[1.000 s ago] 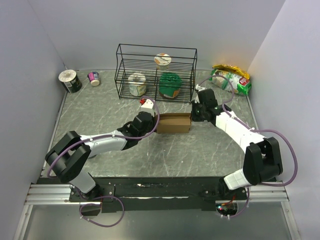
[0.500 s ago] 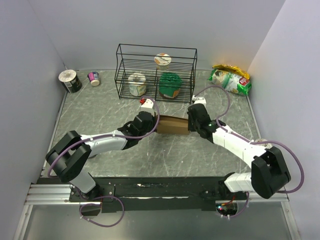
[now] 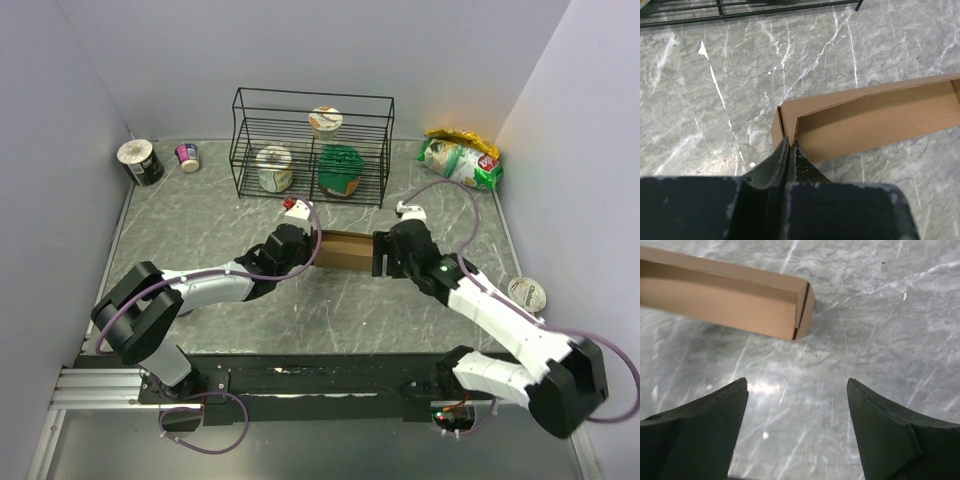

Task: Fold the paper box

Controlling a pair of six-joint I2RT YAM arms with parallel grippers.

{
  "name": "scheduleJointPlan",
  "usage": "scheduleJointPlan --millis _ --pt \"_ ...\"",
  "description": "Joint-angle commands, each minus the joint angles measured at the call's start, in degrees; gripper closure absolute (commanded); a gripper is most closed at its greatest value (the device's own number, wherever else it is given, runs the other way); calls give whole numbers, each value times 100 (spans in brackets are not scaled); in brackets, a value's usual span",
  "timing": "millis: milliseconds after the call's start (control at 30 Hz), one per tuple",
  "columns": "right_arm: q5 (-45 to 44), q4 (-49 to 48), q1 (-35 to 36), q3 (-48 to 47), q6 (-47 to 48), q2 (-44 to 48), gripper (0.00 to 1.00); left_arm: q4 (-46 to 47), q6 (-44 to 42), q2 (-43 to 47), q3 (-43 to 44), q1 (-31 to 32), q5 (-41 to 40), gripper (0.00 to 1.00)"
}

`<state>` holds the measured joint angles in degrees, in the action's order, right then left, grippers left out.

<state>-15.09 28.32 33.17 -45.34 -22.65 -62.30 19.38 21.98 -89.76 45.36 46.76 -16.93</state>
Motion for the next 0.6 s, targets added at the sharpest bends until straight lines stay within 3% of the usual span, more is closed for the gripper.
scheduleJointPlan --millis 0,133,300,567 --pt "164 324 102 -299 95 745 12 -1261 -405 -218 -327 149 471 99" --pt "156 -45 102 -492 103 1054 12 -1287 -484 -218 -283 149 453 99" --pt "-46 -791 93 -835 305 598 16 -1261 -458 -165 -300 149 427 99" --pt "-301 -2355 234 -828 332 -580 41 -1252 -405 -139 -335 149 410 99"
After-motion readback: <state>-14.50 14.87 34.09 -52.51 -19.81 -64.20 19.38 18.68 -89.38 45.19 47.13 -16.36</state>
